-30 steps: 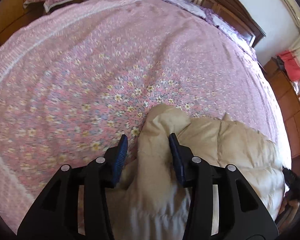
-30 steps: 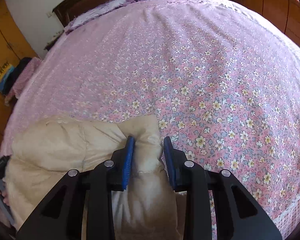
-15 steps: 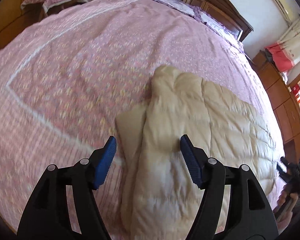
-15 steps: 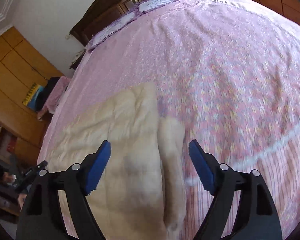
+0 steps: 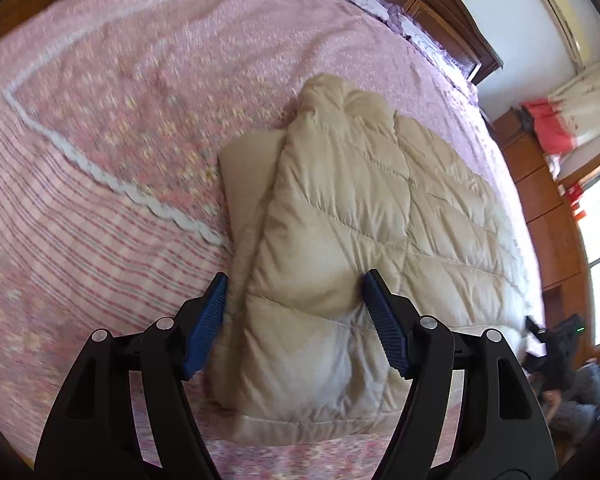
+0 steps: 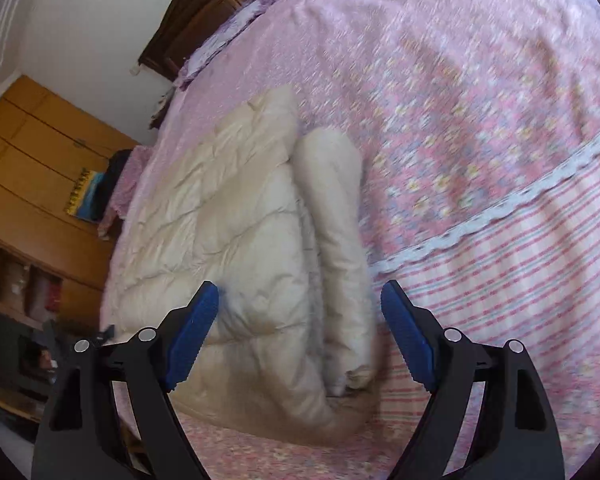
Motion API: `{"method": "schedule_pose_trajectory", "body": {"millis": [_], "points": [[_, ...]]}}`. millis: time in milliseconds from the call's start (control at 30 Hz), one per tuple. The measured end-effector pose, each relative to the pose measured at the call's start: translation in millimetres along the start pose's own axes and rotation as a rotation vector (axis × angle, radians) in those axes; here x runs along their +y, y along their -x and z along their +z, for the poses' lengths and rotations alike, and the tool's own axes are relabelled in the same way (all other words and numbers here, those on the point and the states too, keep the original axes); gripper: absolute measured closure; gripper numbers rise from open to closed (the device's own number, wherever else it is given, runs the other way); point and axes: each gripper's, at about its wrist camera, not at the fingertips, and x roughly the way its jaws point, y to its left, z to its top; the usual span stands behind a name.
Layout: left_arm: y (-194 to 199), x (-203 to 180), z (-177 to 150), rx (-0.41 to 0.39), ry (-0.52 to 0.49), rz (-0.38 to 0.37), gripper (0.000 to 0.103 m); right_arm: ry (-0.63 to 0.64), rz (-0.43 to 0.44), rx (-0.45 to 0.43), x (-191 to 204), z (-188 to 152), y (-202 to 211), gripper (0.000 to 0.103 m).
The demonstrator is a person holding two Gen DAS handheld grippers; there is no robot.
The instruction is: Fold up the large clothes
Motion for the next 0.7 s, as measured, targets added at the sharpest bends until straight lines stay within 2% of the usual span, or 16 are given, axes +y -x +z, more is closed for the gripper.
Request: {"method": "schedule_pose_trajectory", "body": {"millis": [67, 133, 200, 233, 300, 333, 400, 467, 567, 700], "points": [[-2, -1, -3, 0.009, 0.015, -0.035, 0.034, -0.02, 0.029, 0.019, -1, 0, -10, 0.022], [-5, -6, -6, 0.029, 0.014, -0.101, 0.042, -0.055, 0.072, 0.032, -4, -2, -17, 0.021], [-5, -5, -9, 0.031, 0.032, -0.143, 0.059, -0.095, 0.112, 0.04, -5, -1, -22, 0.021], [-6, -4, -10, 0.035, 0.046, -0.162, 0.063, -0.107, 0.126, 0.042, -6, 3, -23, 0.021], [-5, 4, -11, 0.045, 0.09, -0.213, 0.072, -0.11, 0.143, 0.046, -8, 2, -21, 0.039], [-4, 5, -12, 0.05, 0.101, -0.232, 0.073, -0.115, 0.163, 0.048, -9, 2, -18, 0.044], [-1, 1, -16, 0.056, 0.097, -0.24, 0.076, -0.102, 0.183, 0.044, -8, 1, -8, 0.06], [2, -7, -21, 0.067, 0.088, -0.24, 0.077, -0.089, 0.19, 0.032, -4, 1, 3, 0.067], [5, -23, -31, 0.091, 0.061, -0.242, 0.078, -0.089, 0.192, 0.004, -1, 1, 22, 0.072], [9, -52, -51, 0.136, -0.029, -0.218, 0.078, -0.089, 0.171, -0.025, -2, 1, 52, 0.073]]}}
